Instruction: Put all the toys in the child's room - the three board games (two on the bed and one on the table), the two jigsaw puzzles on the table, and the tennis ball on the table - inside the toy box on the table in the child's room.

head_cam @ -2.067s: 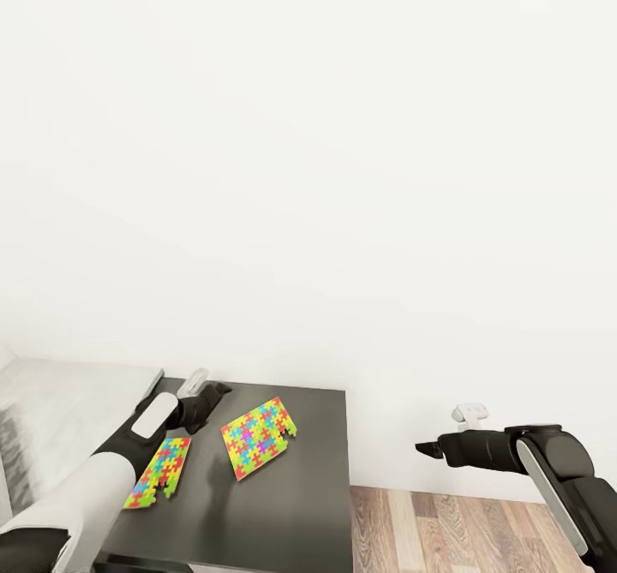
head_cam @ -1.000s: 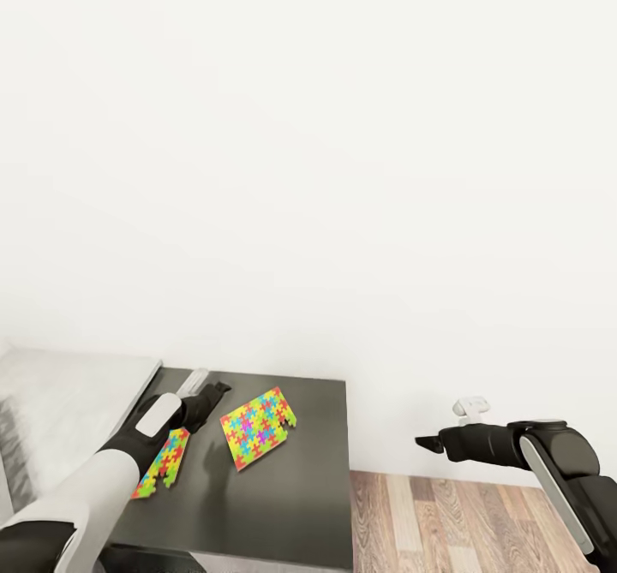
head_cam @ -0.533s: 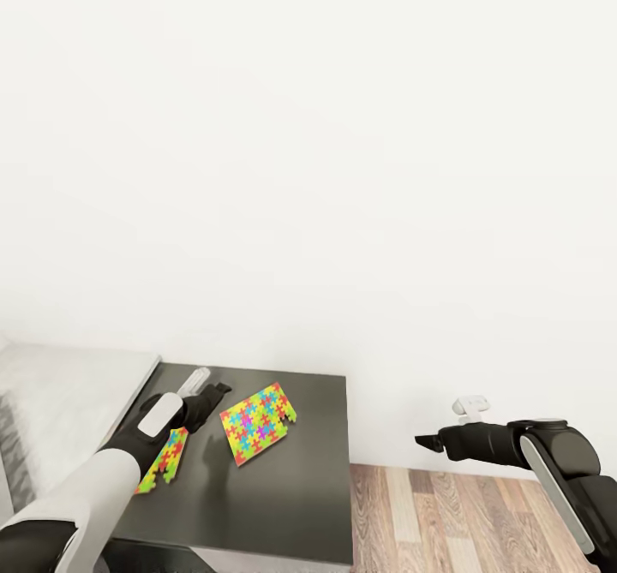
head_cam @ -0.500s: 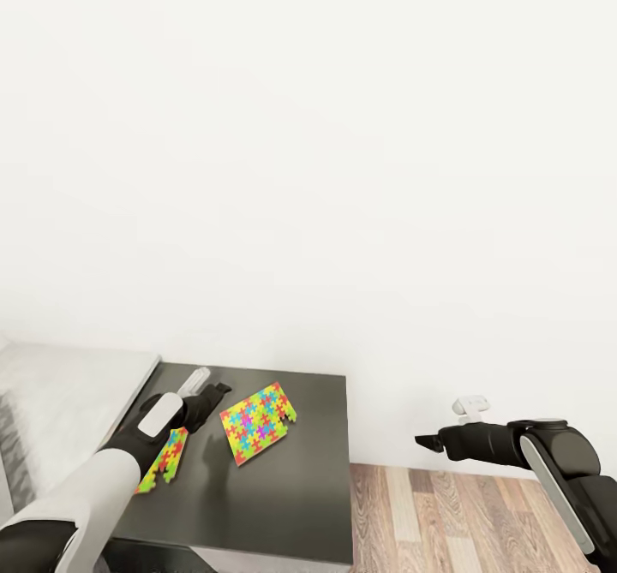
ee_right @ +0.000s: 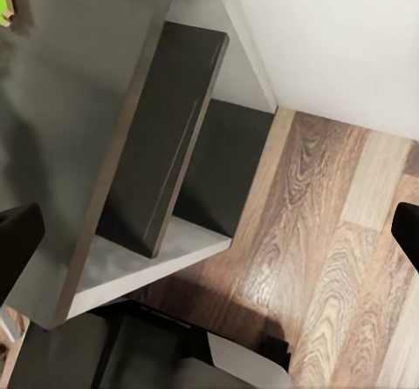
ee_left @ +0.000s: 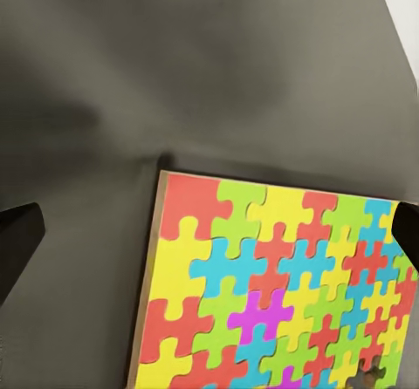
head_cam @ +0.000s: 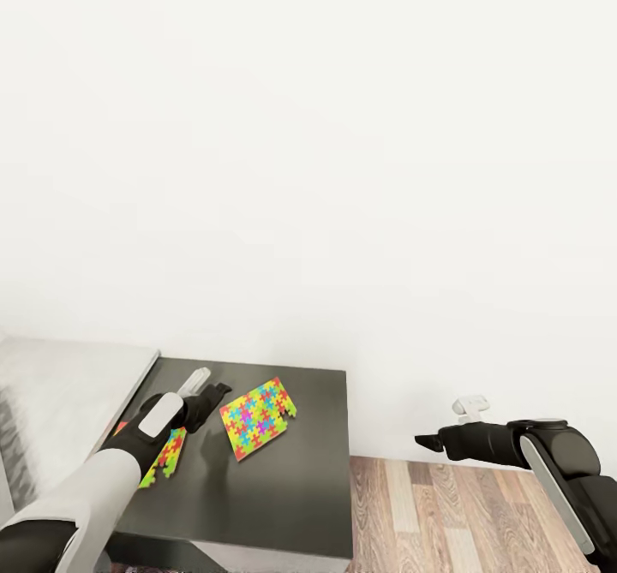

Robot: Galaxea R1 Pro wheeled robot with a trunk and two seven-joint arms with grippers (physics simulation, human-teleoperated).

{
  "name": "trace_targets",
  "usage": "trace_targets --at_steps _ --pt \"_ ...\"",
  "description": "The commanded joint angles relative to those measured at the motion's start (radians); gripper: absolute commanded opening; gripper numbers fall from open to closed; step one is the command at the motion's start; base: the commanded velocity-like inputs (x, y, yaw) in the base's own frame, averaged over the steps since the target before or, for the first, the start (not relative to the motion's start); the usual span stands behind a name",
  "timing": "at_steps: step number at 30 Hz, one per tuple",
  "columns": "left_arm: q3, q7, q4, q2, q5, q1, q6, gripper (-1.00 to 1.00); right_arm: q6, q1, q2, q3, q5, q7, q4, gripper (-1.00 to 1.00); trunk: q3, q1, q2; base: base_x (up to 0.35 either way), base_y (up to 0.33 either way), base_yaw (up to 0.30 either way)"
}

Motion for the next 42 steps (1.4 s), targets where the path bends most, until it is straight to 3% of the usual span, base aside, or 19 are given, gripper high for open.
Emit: trace_targets --at_steps 1,42 --pt "-0.007 0.009 -0.003 0.001 0.01 0.0 0.001 1.0 0.005 -0.001 -0.001 0.001 -0.003 0.0 -0.001 1.0 -0.004 0.001 -0.002 0.0 0.0 0.0" --pt "-0.007 -0.01 -0.004 -0.013 0.008 0.0 0.002 1.0 0.005 -0.001 0.002 -0.015 -0.003 -0.001 -0.001 1.0 -0.03 0.001 -0.002 0.0 0.0 0.0"
